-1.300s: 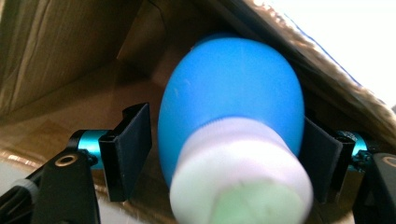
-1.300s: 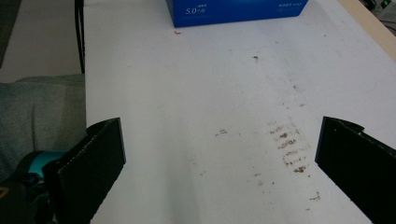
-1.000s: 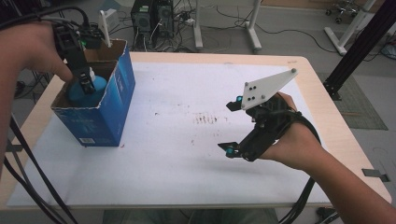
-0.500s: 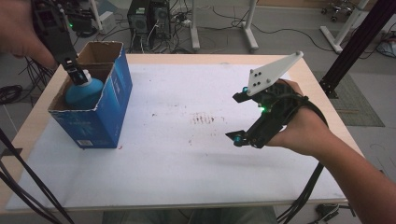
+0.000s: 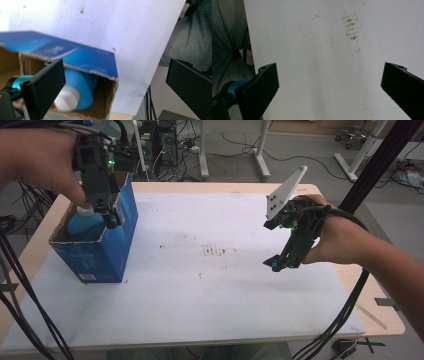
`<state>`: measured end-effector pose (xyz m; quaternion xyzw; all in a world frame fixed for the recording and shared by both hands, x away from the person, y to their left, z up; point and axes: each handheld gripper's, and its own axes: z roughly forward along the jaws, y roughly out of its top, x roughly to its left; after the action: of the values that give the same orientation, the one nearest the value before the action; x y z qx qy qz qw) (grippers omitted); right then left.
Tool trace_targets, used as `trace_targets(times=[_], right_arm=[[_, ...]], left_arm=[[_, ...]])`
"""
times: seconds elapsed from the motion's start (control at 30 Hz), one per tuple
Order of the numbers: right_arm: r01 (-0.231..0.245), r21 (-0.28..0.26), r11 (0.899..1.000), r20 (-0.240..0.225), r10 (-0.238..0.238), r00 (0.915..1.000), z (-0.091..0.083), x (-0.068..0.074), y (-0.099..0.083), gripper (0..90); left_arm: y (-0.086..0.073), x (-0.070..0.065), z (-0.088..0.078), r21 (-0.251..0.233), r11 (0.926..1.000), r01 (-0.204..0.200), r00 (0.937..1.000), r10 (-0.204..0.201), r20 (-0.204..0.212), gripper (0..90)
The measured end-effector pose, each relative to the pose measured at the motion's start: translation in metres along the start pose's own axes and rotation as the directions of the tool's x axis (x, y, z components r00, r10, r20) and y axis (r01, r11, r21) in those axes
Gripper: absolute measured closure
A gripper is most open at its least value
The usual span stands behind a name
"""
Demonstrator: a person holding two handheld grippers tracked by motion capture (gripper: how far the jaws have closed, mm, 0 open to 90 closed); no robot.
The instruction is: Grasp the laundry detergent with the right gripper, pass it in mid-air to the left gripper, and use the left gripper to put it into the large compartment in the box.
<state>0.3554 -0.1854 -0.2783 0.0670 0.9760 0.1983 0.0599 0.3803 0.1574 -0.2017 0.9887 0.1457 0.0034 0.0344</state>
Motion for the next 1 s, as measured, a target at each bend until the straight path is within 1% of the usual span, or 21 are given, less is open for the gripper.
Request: trace_targets(times=[0.03,0.07,0.1,0.17,0.2,0.23,0.33,0.37,0.4,0.43,0.47,0.5,0.57,0.6,0.63,0.7,0.77,0.8,0.87,0.9,1.0], right_arm=[[0.000,0.000,1.000,0.000,0.000,1.0000,0.000,0.000,0.000,0.7],[0.002,0.022,1.000,-0.005,-0.002,1.0000,0.000,-0.001,-0.002,0.7],[0.009,0.076,0.997,-0.009,-0.009,0.9999,-0.001,-0.002,-0.006,0.7],[0.013,0.111,0.994,-0.022,-0.010,0.9997,-0.001,-0.003,-0.011,0.7],[0.011,0.138,0.990,-0.023,-0.007,0.9997,-0.001,-0.002,-0.012,0.7],[0.012,0.153,0.988,-0.029,-0.007,0.9996,-0.001,-0.002,-0.014,0.7],[0.024,0.207,0.978,-0.040,-0.016,0.9991,0.000,-0.001,-0.018,0.7],[0.018,0.233,0.972,-0.039,-0.009,0.9992,0.001,0.000,-0.019,0.7],[0.029,0.246,0.969,-0.040,-0.019,0.9990,0.003,0.000,-0.020,0.7],[0.029,0.246,0.969,-0.040,-0.019,0.9990,0.003,0.000,-0.020,0.7],[0.025,0.261,0.965,-0.044,-0.014,0.9989,0.005,0.001,-0.021,0.6],[0.036,0.285,0.958,-0.050,-0.023,0.9985,0.009,0.003,-0.022,0.7],[0.042,0.296,0.954,-0.052,-0.028,0.9983,0.012,0.005,-0.023,0.7],[0.042,0.296,0.954,-0.052,-0.028,0.9983,0.012,0.005,-0.023,0.7],[0.041,0.302,0.952,-0.051,-0.027,0.9984,0.012,0.008,-0.023,0.6],[0.047,0.300,0.953,-0.050,-0.034,0.9982,0.012,0.009,-0.023,0.6],[0.042,0.301,0.953,-0.051,-0.027,0.9983,0.011,0.010,-0.023,0.7],[0.048,0.302,0.952,-0.050,-0.035,0.9982,0.011,0.010,-0.023,0.6],[0.045,0.307,0.951,-0.048,-0.032,0.9984,0.010,0.011,-0.023,0.6],[0.051,0.308,0.950,-0.051,-0.037,0.9980,0.010,0.011,-0.022,0.6],[0.055,0.302,0.952,-0.047,-0.042,0.9980,0.008,0.010,-0.022,0.7]], left_arm=[[0.000,0.000,0.000,0.000,1.0000,0.000,1.0000,0.000,0.000,2.2],[0.006,-0.001,0.004,0.005,0.9997,-0.025,0.9997,0.025,0.000,2.2],[0.008,-0.001,0.006,0.004,0.9995,-0.031,0.9995,0.031,0.004,1.6],[0.013,-0.001,0.010,0.005,0.9987,-0.050,0.9988,0.050,-0.002,1.6],[0.016,-0.002,0.011,0.007,0.9985,-0.053,0.9986,0.053,-0.001,1.6],[0.019,-0.002,0.012,0.007,0.9980,-0.063,0.9980,0.063,0.002,1.6],[0.028,-0.003,0.016,0.004,0.9958,-0.092,0.9958,0.092,0.001,1.6],[0.031,-0.003,0.016,0.003,0.9953,-0.096,0.9953,0.096,0.003,1.6],[0.034,-0.003,0.017,0.002,0.9946,-0.104,0.9946,0.104,0.003,1.6],[0.034,-0.003,0.017,0.002,0.9946,-0.104,0.9946,0.104,0.003,1.6],[0.038,-0.003,0.018,-0.006,0.9935,-0.113,0.9936,0.113,0.001,1.6],[0.040,-0.003,0.019,-0.005,0.9931,-0.117,0.9931,0.117,0.002,1.6],[0.042,-0.003,0.020,-0.008,0.9929,-0.119,0.9929,0.119,0.006,1.6],[0.042,-0.003,0.020,-0.008,0.9929,-0.119,0.9929,0.119,0.006,1.6],[0.046,-0.004,0.021,-0.005,0.9914,-0.131,0.9912,0.131,0.016,1.6],[0.048,-0.004,0.022,-0.006,0.9912,-0.132,0.9911,0.132,0.016,1.6],[0.049,-0.004,0.022,-0.005,0.9906,-0.137,0.9905,0.137,0.016,1.6],[0.051,-0.004,0.022,-0.003,0.9907,-0.136,0.9905,0.136,0.020,1.6],[0.051,-0.005,0.021,-0.003,0.9906,-0.137,0.9905,0.137,0.017,1.6],[0.052,-0.005,0.021,-0.002,0.9905,-0.137,0.9904,0.137,0.018,1.6],[0.055,-0.004,0.020,-0.005,0.9899,-0.142,0.9897,0.142,0.016,1.6]])
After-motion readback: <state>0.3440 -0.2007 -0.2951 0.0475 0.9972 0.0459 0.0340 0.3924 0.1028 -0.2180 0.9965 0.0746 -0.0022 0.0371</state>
